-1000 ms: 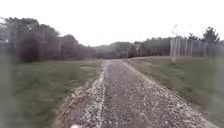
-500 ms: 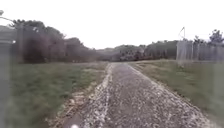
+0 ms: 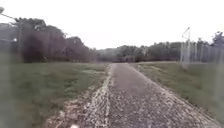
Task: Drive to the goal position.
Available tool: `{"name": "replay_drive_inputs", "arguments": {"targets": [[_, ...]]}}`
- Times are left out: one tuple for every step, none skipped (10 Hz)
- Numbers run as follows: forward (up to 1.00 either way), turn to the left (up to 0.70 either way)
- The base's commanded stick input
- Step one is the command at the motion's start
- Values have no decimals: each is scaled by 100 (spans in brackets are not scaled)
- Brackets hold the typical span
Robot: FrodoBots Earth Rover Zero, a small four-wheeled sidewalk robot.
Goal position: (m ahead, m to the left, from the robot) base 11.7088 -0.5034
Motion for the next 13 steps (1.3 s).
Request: {"name": "replay_drive_inputs", "arguments": {"targets": [[70, -35], [68, -34], [68, -33], [68, -32], [68, -26], [68, -17], [68, -7], [68, -3], [68, -2], [68, -2], [68, -18], [68, -34], [68, -34]]}}
